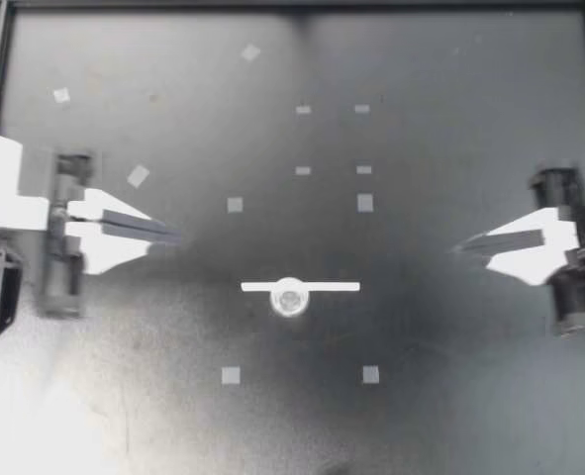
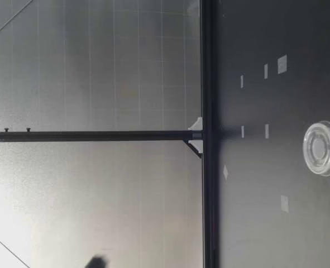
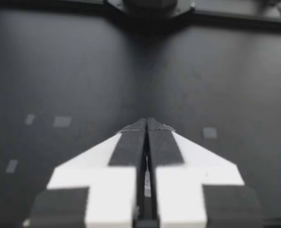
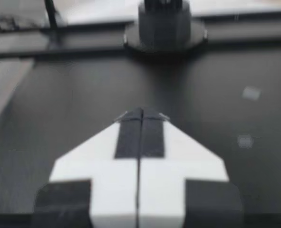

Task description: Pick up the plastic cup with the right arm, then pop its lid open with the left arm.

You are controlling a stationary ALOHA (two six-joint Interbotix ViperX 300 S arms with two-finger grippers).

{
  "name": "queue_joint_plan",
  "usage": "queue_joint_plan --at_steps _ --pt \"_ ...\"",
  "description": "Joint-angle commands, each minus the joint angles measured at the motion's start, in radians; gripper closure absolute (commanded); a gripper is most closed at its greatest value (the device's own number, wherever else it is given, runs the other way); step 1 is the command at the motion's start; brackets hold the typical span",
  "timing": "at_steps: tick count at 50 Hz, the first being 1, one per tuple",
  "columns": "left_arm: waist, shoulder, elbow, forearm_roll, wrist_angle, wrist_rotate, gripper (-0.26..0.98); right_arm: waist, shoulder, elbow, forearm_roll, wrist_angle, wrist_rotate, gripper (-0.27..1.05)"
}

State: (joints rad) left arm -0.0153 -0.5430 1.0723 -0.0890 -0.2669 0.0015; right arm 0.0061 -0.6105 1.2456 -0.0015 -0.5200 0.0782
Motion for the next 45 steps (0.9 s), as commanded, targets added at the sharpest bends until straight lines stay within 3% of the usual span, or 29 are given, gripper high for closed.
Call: queue_joint_plan --at_steps 1,17,31,45 --pt "-0.009 0.064 -0.035 -0.002 -0.044 0.0 0.73 0.003 0.071 -0.032 -0.002 -0.02 0.025 0.72" --pt "-0.038 0.318 -0.087 -0.002 -0.158 0.0 0.73 0.009 0.37 -0.087 -0.003 -0.109 0.08 0.3" --pt "-0.06 0.52 -0.176 -0.002 -0.156 0.005 0.73 0.046 0.594 -0.173 -0.003 -0.155 0.084 0.21" --pt "-0.06 0.589 -0.201 0.0 -0.155 0.005 0.73 0.046 0.741 -0.272 -0.003 -0.13 0.104 0.17"
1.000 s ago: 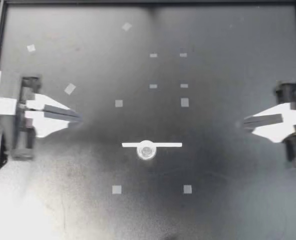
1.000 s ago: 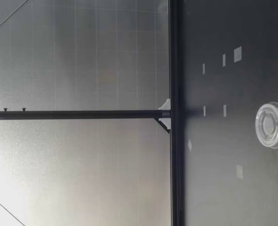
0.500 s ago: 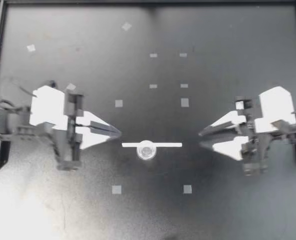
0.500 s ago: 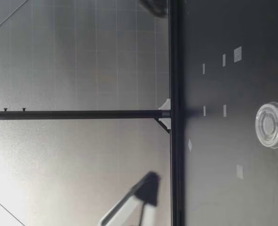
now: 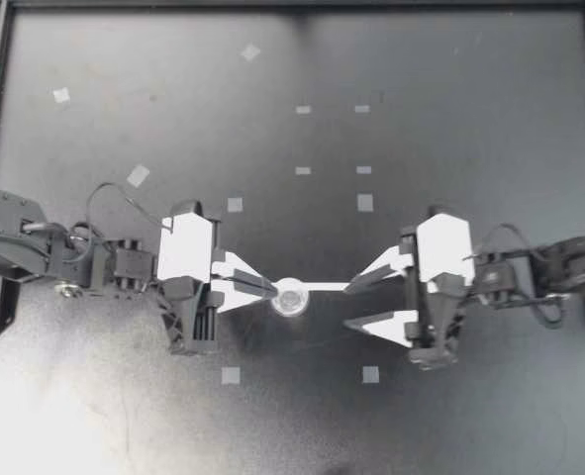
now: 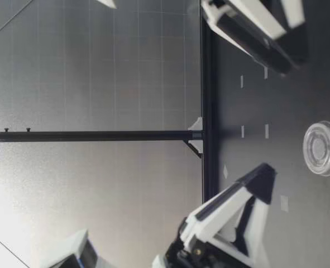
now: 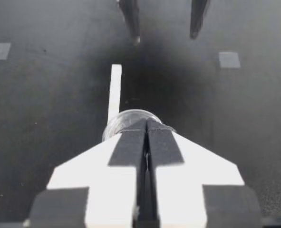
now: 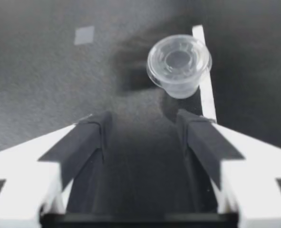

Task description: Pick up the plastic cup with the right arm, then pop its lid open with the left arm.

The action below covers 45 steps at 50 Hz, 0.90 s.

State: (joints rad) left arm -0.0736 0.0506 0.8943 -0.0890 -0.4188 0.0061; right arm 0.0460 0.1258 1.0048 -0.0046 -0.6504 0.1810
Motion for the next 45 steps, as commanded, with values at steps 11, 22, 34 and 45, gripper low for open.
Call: queue_joint_plan --at_steps 11,22,34,45 --pt "-0.005 0.017 -0.031 0.0 -0.005 0.0 0.73 0.005 0.058 -0.077 0.0 0.0 0.002 0.17" --pt "-0.009 0.054 -0.058 0.0 -0.003 0.002 0.73 0.006 0.117 -0.118 0.0 0.0 0.0 0.17" --pt "-0.009 0.089 -0.072 0.0 -0.002 0.002 0.73 0.006 0.138 -0.137 0.002 0.0 -0.002 0.17" --pt "-0.009 0.095 -0.066 -0.002 -0.002 0.005 0.73 0.005 0.166 -0.16 0.002 0.002 -0.002 0.17"
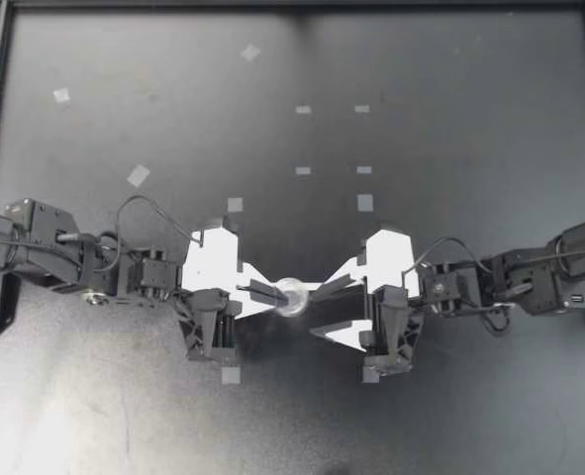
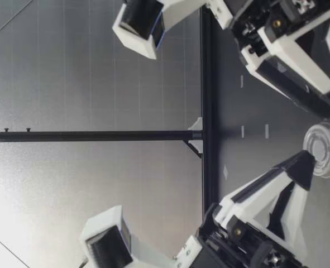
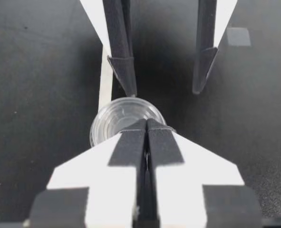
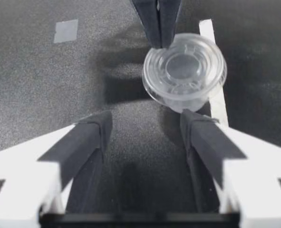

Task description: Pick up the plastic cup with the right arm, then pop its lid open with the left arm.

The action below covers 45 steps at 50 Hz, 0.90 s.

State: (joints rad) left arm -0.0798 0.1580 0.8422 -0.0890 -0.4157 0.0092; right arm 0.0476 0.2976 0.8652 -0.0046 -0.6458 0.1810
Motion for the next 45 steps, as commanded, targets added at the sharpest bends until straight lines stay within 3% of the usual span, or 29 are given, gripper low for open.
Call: queue_joint_plan --at_steps 1,45 --pt "-0.003 -0.012 -0.014 0.0 -0.005 0.002 0.73 0.003 -0.003 -0.021 0.002 -0.003 -0.002 0.17" --pt "-0.003 -0.018 0.005 0.0 0.038 0.012 0.73 -0.034 0.023 -0.051 0.002 0.017 -0.005 0.16"
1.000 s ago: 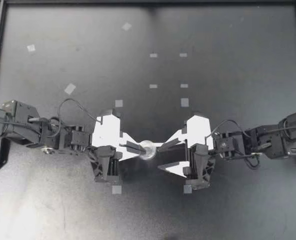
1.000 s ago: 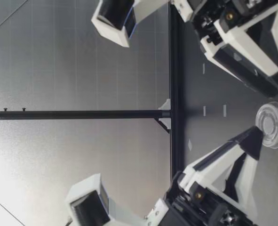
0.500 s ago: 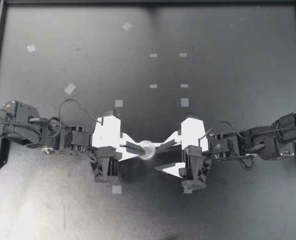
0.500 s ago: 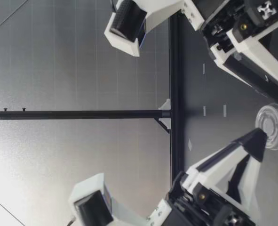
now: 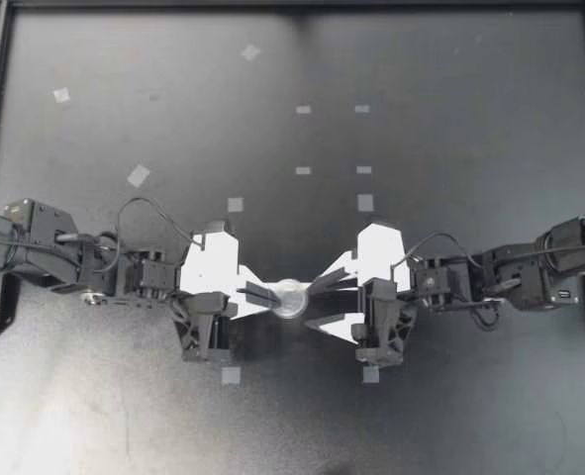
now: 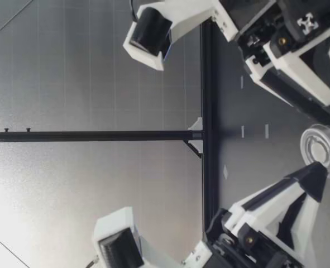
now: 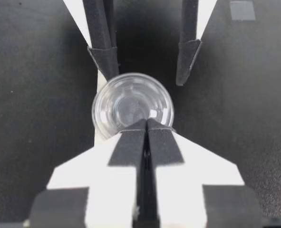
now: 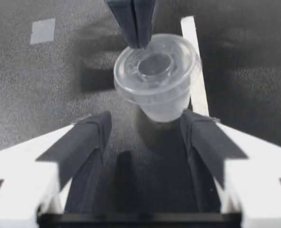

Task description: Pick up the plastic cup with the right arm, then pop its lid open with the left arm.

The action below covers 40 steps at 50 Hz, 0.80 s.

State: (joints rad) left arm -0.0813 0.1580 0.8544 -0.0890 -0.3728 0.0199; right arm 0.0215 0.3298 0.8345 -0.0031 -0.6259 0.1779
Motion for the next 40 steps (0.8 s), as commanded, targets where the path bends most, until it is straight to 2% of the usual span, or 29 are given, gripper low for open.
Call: queue_joint_plan --at_steps 1,40 --pt "-0.002 -0.02 -0.006 -0.002 -0.006 0.002 0.73 -0.008 -0.008 -0.021 0.0 -0.003 -0.002 0.16" --pt "0.0 0.0 -0.002 -0.002 -0.008 0.002 0.73 -0.006 0.02 -0.103 -0.002 0.069 -0.078 0.16"
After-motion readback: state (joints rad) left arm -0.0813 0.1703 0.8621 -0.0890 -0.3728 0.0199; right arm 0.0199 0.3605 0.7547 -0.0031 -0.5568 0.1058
